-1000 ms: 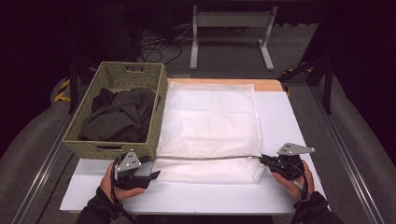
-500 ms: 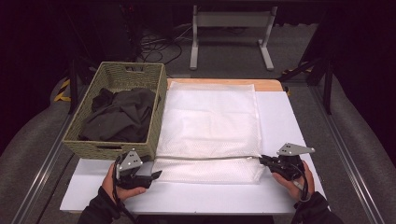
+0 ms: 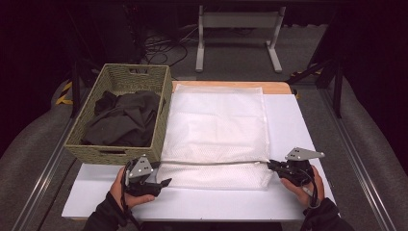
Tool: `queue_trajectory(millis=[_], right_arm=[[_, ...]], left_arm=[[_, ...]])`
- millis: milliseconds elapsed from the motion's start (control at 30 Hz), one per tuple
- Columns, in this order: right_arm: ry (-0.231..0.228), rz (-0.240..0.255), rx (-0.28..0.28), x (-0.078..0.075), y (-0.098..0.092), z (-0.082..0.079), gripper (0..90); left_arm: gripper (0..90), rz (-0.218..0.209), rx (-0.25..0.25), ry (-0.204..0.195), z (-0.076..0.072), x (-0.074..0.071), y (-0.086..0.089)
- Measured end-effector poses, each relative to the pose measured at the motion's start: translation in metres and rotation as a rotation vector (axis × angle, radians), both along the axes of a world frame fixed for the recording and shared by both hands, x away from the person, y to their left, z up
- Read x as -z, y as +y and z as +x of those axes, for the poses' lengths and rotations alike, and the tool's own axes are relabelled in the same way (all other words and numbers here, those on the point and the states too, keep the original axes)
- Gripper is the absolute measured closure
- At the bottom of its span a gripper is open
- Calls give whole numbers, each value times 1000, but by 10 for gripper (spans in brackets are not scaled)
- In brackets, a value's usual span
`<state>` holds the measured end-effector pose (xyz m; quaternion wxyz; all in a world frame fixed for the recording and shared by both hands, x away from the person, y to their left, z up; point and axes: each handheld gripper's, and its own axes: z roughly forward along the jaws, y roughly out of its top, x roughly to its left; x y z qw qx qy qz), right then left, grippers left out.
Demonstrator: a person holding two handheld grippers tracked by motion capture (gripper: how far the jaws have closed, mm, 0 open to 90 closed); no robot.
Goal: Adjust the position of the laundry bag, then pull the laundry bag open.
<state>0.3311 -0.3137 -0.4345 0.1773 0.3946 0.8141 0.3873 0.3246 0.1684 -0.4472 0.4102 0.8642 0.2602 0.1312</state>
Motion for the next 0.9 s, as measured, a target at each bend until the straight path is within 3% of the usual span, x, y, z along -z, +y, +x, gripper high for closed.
queue_trajectory(millis=[167,300,333,400,500,667,800,833,900], right_arm=[[-4,1,-3,-1,0,-2,839],[-4,6,-2,-2,-1,-1,839],[-4,6,-2,-2,-1,-1,839],[-7,-5,2,-2,0,-2,840],[-14,-12,1,-2,1,-3,840],[-25,0,-6,-4,-1,-5,840],[-35,2,-14,-7,0,-7,840],[-35,2,-14,-7,0,-7,840],[-41,2,-19,-9,1,-7,840]], left_arm=[[293,-14,37,0,3,-6,-16],[328,3,105,-17,6,-12,-46],[336,3,105,-17,6,-12,-46],[336,2,165,-23,9,-16,-69],[368,35,233,-36,14,-21,-102],[484,45,333,1,27,-22,-160],[564,53,364,36,38,-20,-201],[581,53,364,36,38,-20,-201],[600,62,373,71,48,-16,-222]])
